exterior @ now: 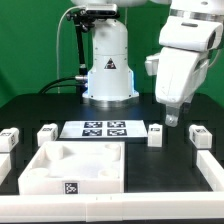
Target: Assemble one leg
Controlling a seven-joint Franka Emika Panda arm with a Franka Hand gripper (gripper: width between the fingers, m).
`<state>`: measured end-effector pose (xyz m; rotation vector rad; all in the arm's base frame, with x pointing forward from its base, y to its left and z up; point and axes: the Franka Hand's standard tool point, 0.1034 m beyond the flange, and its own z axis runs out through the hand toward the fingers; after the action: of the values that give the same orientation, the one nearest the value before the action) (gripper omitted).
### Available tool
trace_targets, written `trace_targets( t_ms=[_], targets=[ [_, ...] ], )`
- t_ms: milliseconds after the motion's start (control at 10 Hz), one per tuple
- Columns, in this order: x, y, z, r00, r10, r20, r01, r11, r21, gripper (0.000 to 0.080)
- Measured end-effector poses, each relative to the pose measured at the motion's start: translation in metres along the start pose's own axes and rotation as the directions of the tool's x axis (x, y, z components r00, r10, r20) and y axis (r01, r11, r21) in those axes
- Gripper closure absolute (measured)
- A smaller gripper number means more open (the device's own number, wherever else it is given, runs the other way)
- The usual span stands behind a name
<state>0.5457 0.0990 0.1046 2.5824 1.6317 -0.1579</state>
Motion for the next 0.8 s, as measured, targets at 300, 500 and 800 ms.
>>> trace_targets(
  t_ms=[300,500,800],
  targets=[
    [0.0,-0.0001,0.0,1.0,0.0,0.0,0.0,1.0,0.0,0.015],
    [0.0,0.0,0.0,1.0,0.001,0.0,-0.001,1.0,0.001,0.015],
    [0.0,0.0,0.0,1.0,0.001,0.0,-0.001,1.0,0.001,0.015]
  ],
)
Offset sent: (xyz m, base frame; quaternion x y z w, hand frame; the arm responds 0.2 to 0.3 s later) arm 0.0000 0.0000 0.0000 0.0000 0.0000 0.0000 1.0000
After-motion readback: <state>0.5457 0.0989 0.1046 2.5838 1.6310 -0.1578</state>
